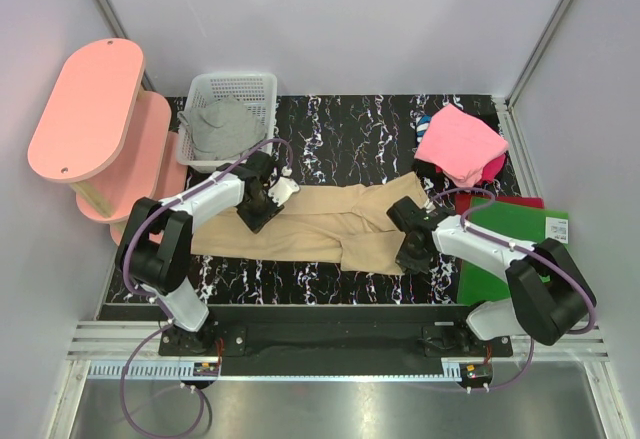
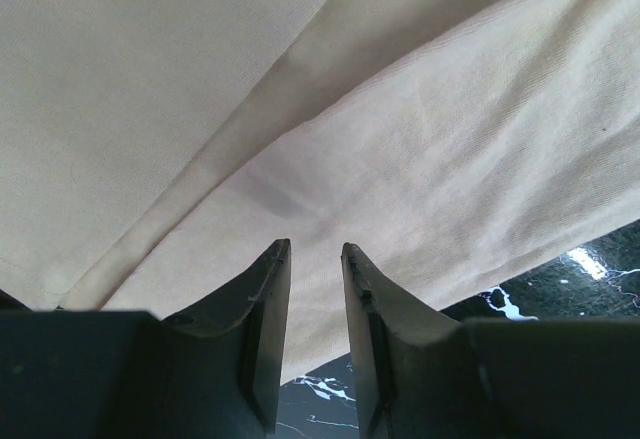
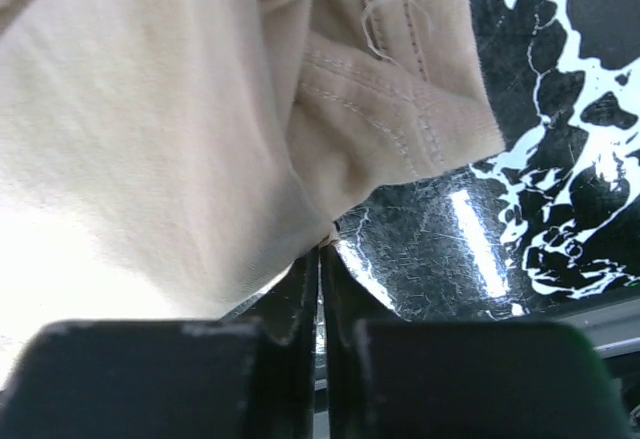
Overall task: Fold and stack the t-shirts
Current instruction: Fold the other side of the tshirt into a rectangle
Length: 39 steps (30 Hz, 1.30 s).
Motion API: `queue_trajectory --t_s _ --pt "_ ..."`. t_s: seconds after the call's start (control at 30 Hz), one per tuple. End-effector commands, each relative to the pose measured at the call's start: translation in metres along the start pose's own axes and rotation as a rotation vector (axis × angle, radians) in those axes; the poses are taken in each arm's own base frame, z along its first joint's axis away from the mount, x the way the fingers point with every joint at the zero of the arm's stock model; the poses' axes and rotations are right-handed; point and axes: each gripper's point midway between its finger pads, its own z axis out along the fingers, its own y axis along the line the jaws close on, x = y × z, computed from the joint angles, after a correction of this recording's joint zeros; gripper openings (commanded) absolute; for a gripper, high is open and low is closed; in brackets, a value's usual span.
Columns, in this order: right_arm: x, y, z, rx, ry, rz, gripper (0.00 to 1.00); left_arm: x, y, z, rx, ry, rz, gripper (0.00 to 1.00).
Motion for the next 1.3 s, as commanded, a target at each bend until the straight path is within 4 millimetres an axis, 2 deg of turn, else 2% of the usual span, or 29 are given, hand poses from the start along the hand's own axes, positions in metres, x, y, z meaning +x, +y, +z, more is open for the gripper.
queue_trajectory --t_s 0.0,0.1,0.17,0.23,0.3,0.33,0.43,0.5,0.63,0.77,0.83,0.97,1.13,1.17,1.27 --pt "-0.015 0.015 -0.008 -0.041 -0.062 0.005 0.0 -0.01 0.001 -0.01 -0.002 -0.065 0.002 0.33" --pt "-0.016 0.014 -0.014 -0.047 -0.069 0.011 0.0 -0.009 0.0 -0.01 -0.003 -0.067 0.003 0.33" --pt "-0.02 0.016 -0.026 -0.065 -0.083 0.01 0.0 -0.009 0.0 -0.011 -0.003 -0.067 0.003 0.33" --pt "-0.032 0.025 -0.049 -0.119 -0.123 0.018 0.0 -0.008 -0.001 -0.01 0.0 -0.067 0.005 0.33" --pt "-0.041 0.026 -0.069 -0.144 -0.161 0.019 0.0 -0.009 -0.001 -0.01 0.001 -0.067 0.003 0.33" --pt "-0.053 0.035 -0.085 -0.178 -0.199 0.033 0.0 -0.008 -0.001 -0.01 0.001 -0.065 0.003 0.33" --pt "-0.07 0.045 -0.115 -0.223 -0.253 0.028 0.0 -0.009 -0.001 -0.011 0.0 -0.068 0.003 0.33" --pt "-0.079 0.054 -0.127 -0.233 -0.272 0.008 0.0 -0.009 0.0 -0.012 -0.004 -0.069 0.003 0.33" --pt "-0.09 0.066 -0.123 -0.198 -0.283 -0.026 0.0 -0.008 0.0 -0.013 -0.009 -0.072 0.005 0.33" --pt "-0.096 0.079 -0.105 -0.142 -0.263 -0.06 0.0 -0.004 -0.001 -0.012 -0.007 -0.067 0.008 0.33" --pt "-0.106 0.087 -0.107 -0.147 -0.285 -0.069 0.0 -0.002 -0.001 -0.011 -0.005 -0.064 0.006 0.33" --pt "-0.137 0.104 -0.111 -0.142 -0.322 -0.067 0.0 -0.001 0.0 -0.011 -0.006 -0.067 0.004 0.33" --pt "-0.179 0.108 -0.118 -0.137 -0.368 -0.047 0.0 0.0 0.001 -0.012 -0.01 -0.068 0.007 0.33" --pt "-0.188 0.112 -0.125 -0.149 -0.385 -0.048 0.0 0.001 0.002 -0.012 -0.01 -0.068 0.007 0.33" --pt "-0.2 0.115 -0.122 -0.147 -0.385 -0.041 0.0 -0.001 0.003 -0.013 -0.013 -0.071 0.006 0.33"
